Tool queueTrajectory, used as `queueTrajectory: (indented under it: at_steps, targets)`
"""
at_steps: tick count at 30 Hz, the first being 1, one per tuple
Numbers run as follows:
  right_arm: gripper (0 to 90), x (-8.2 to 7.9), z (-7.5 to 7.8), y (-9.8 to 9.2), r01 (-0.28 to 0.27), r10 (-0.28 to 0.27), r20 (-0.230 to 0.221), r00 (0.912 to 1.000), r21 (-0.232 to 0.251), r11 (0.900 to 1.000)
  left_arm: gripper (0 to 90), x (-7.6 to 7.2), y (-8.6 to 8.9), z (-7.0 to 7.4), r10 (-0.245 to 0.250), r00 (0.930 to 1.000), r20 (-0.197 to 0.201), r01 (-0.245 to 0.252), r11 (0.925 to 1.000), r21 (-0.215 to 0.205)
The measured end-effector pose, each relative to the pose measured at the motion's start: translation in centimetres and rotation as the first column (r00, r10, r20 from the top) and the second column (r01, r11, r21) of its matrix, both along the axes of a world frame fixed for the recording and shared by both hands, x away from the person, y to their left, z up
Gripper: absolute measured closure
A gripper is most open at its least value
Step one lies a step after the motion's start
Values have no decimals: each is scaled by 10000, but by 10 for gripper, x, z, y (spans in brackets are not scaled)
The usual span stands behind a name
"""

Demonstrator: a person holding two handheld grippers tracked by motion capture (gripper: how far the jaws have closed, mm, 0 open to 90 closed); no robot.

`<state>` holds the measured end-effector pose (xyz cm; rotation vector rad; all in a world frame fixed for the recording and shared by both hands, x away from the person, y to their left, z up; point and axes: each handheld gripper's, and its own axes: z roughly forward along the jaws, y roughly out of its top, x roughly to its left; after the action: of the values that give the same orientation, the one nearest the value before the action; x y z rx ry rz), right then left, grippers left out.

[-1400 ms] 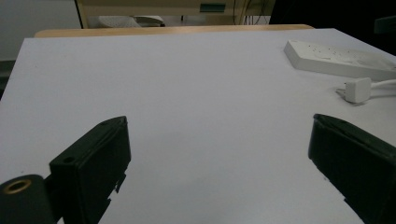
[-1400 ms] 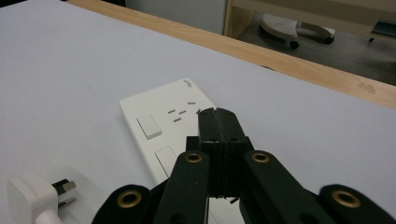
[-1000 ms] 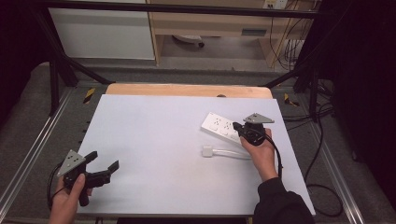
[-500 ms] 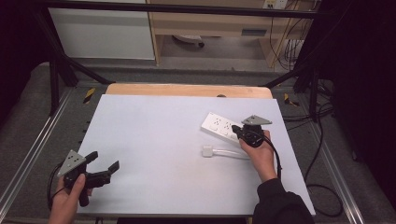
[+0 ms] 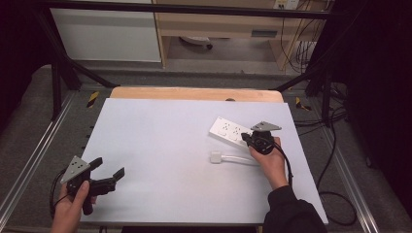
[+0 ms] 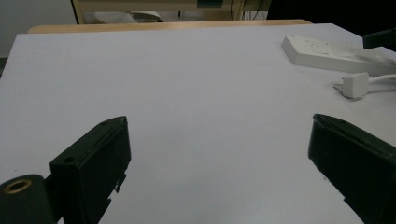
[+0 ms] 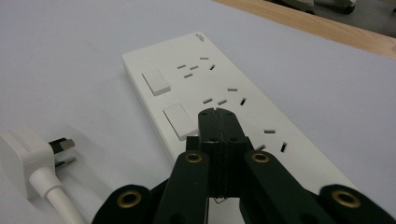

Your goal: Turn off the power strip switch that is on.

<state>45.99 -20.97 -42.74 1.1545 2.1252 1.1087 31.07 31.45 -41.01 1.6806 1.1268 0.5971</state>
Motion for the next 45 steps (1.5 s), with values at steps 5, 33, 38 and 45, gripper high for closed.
queueTrajectory:
  at_steps: [5, 33, 38, 45]
  targets:
    - [900, 1, -4, 3, -105, 103, -153, 9998, -95, 9999, 57, 0, 0, 0, 9, 10000, 21, -9, 10000, 29]
    - [900, 2, -9, 7, -200, 188, -345, 9992, -339, 9992, 57, 0, -1, 0, -104, 9999, -7, 104, 9999, 117]
    - [900, 3, -9, 7, -204, 193, -360, 9992, -323, 9993, 57, 0, -1, 0, -134, 9999, -3, 134, 9998, 156]
    - [900, 3, -9, 7, -219, 208, -341, 9992, -326, 9992, 58, 0, -2, 0, -147, 9999, 8, 147, 9998, 151]
